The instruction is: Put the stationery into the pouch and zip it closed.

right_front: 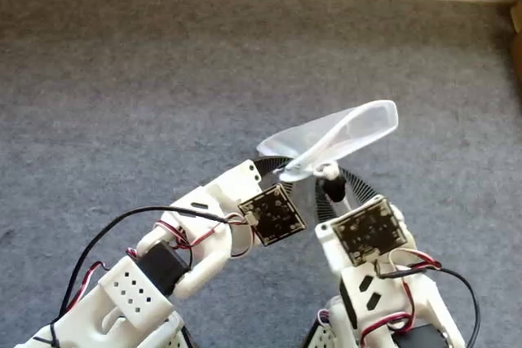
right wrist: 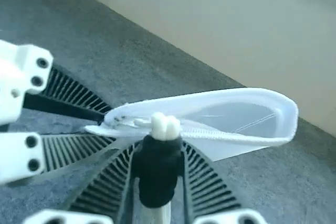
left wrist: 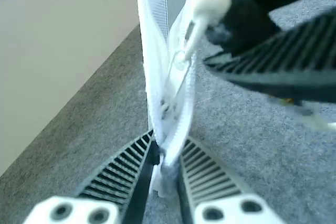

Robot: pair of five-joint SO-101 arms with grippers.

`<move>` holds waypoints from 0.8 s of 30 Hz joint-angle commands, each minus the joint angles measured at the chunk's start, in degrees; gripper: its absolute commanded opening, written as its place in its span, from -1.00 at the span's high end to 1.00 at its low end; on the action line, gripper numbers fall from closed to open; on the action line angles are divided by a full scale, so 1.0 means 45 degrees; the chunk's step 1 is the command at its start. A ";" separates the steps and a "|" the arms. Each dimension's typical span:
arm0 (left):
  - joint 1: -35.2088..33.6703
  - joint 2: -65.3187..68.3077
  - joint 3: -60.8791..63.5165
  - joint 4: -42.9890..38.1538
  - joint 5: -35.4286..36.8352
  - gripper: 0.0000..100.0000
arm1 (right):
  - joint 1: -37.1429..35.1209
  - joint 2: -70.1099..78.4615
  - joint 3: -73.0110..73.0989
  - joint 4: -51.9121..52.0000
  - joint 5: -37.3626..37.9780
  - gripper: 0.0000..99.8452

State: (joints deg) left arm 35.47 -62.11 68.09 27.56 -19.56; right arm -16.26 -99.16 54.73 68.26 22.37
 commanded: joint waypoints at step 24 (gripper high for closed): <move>-0.0869 -0.0068 0.0029 0.0117 0.0098 0.99 | 0.2745 -0.0244 0.0537 -0.3077 -0.0567 0.99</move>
State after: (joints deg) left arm 34.51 -62.11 68.18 27.47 -19.56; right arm -6.24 -99.25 58.07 57.10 20.44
